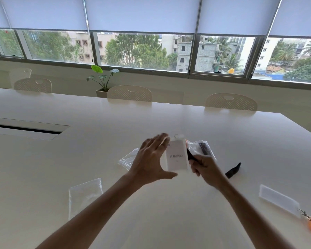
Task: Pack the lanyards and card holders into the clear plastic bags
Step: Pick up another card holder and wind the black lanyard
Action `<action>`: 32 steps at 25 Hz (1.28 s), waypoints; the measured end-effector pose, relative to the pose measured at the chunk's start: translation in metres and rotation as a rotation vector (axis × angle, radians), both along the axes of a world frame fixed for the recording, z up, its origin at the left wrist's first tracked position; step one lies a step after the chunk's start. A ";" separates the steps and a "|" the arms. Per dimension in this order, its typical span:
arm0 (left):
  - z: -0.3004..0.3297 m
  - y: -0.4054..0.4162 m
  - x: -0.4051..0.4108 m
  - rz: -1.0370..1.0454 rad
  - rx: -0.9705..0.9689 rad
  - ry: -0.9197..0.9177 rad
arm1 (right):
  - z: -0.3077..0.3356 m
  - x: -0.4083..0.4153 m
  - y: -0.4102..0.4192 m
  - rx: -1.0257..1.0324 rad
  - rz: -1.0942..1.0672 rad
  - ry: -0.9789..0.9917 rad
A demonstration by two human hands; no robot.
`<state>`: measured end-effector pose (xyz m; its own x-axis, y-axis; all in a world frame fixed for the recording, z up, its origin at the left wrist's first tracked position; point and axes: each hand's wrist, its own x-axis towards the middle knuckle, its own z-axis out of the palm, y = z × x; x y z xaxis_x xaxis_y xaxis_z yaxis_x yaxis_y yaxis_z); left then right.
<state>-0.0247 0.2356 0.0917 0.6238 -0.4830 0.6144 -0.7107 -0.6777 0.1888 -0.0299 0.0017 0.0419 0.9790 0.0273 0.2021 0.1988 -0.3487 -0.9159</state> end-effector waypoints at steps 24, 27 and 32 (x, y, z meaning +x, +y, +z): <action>-0.046 -0.004 0.006 0.179 0.364 0.098 | 0.045 -0.073 0.077 0.405 0.271 0.117; -0.053 -0.008 -0.003 0.126 0.438 0.079 | 0.064 -0.059 0.072 0.443 0.192 -0.023; -0.051 -0.008 -0.013 0.036 0.426 0.027 | 0.071 -0.037 0.062 0.292 0.041 -0.112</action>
<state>-0.0373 0.2275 0.0411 0.6584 -0.6675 0.3479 -0.6835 -0.7237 -0.0950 -0.0666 0.0637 0.1125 0.9494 -0.0090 0.3138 0.3127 -0.0633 -0.9477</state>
